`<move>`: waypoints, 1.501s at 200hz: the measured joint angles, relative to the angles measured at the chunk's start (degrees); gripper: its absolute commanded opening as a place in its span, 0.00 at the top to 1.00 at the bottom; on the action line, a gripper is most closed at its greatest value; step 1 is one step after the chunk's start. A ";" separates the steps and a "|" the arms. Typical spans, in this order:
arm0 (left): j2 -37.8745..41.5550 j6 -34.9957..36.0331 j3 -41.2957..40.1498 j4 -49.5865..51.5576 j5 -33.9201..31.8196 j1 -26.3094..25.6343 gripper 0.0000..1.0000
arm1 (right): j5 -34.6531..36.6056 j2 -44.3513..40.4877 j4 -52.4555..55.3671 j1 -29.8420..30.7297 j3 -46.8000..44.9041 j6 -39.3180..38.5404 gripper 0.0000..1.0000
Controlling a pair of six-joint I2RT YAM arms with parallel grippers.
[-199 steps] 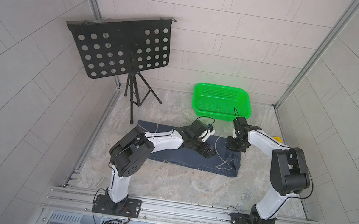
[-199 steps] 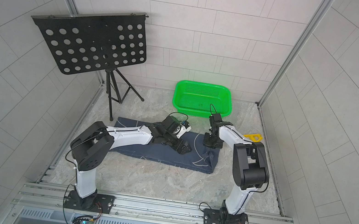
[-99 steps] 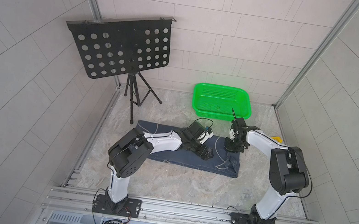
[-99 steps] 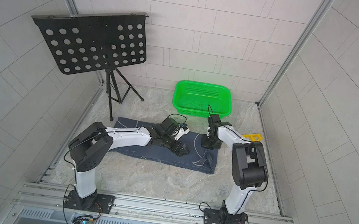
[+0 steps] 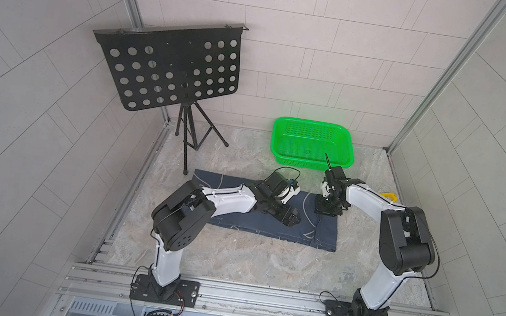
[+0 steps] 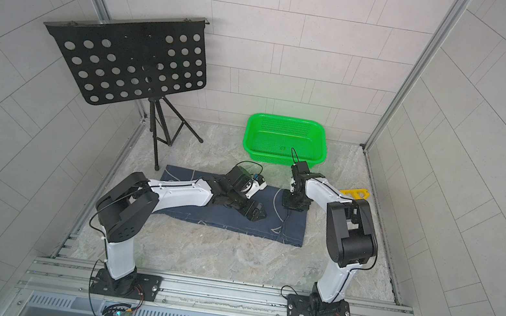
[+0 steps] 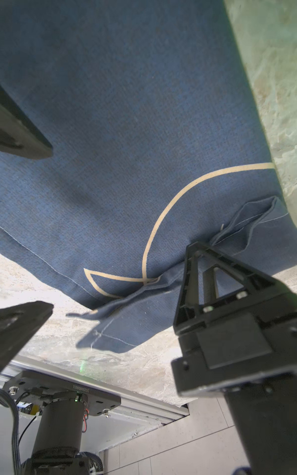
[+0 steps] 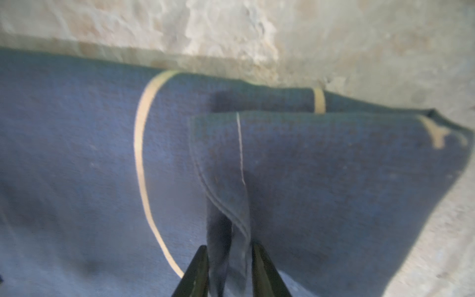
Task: Roll up the pillowcase
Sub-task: Roll the pillowcase at the center of the board.
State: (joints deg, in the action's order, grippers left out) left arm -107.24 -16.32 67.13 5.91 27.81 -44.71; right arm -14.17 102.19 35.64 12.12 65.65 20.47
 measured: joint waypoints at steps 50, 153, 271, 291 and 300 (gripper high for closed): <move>0.00 -1.18 0.00 0.00 -0.33 -1.42 0.06 | -1.46 -4.15 -1.75 -3.56 -0.04 1.49 0.66; -3.69 -2.08 7.69 2.19 -1.09 -7.78 0.11 | -1.90 -1.46 -3.43 -3.48 3.80 0.94 0.57; -8.48 -2.03 8.94 4.92 -3.93 -12.37 0.11 | 4.28 4.83 -3.74 -1.55 6.78 1.11 0.91; -8.72 -1.99 9.05 5.03 -4.13 -12.44 0.12 | 4.79 4.83 -3.72 -1.55 6.78 1.14 1.00; -8.98 -1.88 9.22 5.09 -4.28 -12.44 0.12 | 4.98 4.83 -3.76 -1.55 6.78 1.44 1.00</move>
State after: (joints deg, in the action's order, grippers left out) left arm -116.22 -18.20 76.36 11.00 23.53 -57.14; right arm -9.19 107.02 31.88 10.57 72.42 21.91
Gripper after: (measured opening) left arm 0.884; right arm 0.059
